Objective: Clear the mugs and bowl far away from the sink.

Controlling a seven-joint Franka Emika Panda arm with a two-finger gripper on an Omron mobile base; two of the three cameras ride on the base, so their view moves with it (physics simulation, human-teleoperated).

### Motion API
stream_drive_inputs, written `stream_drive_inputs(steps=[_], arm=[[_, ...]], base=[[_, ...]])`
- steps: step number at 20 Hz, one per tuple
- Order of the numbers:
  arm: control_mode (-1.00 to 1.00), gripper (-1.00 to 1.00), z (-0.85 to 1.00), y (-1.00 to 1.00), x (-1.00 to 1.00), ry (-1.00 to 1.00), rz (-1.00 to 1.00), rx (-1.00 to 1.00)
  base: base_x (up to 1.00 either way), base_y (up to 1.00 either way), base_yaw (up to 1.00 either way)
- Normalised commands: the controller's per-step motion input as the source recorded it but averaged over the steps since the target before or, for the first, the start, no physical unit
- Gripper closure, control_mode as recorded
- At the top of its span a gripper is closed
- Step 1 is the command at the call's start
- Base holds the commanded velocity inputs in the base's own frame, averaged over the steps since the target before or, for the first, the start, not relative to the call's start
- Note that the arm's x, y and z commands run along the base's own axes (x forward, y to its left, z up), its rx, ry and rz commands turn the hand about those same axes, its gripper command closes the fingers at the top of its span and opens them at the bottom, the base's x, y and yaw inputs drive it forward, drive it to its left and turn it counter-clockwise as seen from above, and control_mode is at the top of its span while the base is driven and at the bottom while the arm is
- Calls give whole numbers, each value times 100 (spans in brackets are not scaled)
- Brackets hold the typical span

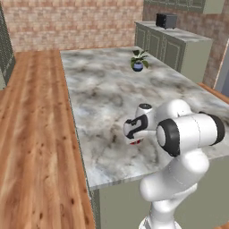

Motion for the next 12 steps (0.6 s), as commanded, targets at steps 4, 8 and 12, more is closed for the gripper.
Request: stream_drive_inputs(steps=[4,8,12], arm=[[-100,-100,37,0,-37,0,-2,4],[-100,-100,69,0,-69,-1,-14,0],[-100,-100,97,0,-93,0,-15,0]], base=[[0,0,0],[0,0,0],[0,0,0]])
